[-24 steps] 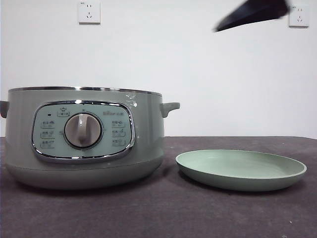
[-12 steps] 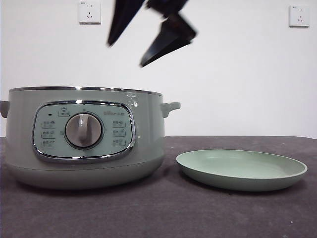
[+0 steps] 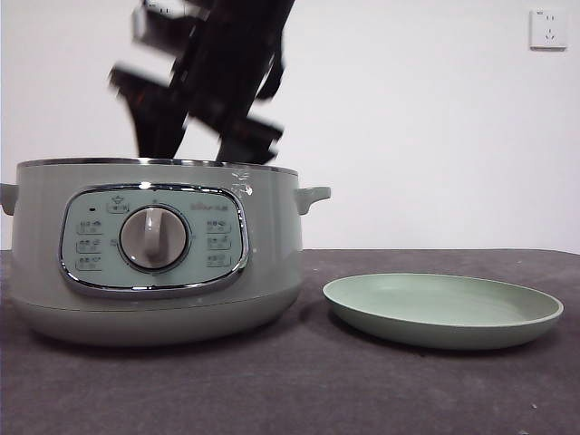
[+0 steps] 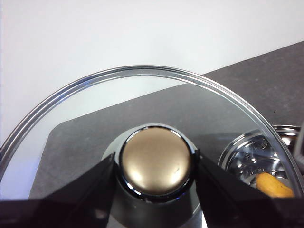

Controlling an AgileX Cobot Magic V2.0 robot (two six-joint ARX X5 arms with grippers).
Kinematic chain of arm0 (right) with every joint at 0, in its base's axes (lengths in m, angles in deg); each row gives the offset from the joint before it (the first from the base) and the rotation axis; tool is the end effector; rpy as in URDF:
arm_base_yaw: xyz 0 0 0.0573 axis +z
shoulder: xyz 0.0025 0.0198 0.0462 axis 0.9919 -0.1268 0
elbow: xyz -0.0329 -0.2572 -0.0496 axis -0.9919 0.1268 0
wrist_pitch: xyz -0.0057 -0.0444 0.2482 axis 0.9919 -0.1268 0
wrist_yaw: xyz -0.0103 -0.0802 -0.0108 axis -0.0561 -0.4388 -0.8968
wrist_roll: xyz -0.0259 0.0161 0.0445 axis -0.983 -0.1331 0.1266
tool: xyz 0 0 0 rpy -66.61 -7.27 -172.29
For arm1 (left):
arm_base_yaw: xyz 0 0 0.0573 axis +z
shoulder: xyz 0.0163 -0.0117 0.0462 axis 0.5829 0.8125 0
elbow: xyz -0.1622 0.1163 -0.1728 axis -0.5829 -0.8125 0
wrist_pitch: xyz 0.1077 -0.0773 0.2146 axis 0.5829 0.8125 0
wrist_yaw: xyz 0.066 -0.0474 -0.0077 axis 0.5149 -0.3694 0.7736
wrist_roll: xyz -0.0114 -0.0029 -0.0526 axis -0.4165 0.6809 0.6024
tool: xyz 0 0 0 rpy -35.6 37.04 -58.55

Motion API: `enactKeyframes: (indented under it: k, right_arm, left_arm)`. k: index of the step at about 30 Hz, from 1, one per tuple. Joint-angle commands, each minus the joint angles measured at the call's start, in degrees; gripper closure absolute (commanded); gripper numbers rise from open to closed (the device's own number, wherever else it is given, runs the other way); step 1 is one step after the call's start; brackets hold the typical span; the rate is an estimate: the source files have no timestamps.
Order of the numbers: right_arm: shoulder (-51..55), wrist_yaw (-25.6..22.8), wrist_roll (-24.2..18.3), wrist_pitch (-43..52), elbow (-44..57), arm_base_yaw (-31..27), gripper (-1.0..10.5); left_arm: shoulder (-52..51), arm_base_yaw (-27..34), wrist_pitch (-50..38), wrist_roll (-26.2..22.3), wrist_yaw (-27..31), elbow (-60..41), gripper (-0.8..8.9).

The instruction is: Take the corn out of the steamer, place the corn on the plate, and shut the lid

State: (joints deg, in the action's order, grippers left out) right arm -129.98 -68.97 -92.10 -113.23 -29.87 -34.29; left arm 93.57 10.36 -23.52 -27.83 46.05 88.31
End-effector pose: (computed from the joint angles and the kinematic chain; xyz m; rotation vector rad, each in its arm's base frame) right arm 0.2966 0.3379 0.2512 -0.4627 0.9694 0.8717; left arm 0.0950 -0.0301 0.4815 0.2772 0.3315 0.0273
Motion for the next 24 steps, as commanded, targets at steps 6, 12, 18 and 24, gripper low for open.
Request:
enactKeyframes:
  k: [6, 12, 18, 24]
  right_arm:
    - [-4.83, -0.26, -0.83, 3.58, -0.15, 0.0, 6.8]
    - [-4.87, -0.07, -0.96, 5.16, -0.31, 0.22, 9.6]
    - [0.92, -0.31, -0.98, 3.96, -0.72, -0.81, 9.6]
    - [11.15, -0.31, -1.03, 0.44, -0.72, -3.04, 9.6]
  left_arm:
    - [-0.61, -0.15, -1.92, -0.92, 0.39, 1.11, 8.22]
    - [-0.61, -0.15, -1.73, -0.92, 0.35, 1.11, 8.22]
    - [-0.11, -0.15, -2.03, -0.85, 0.04, 1.09, 8.22]
    - [1.64, -0.15, -2.19, -0.85, -3.54, 1.11, 8.22]
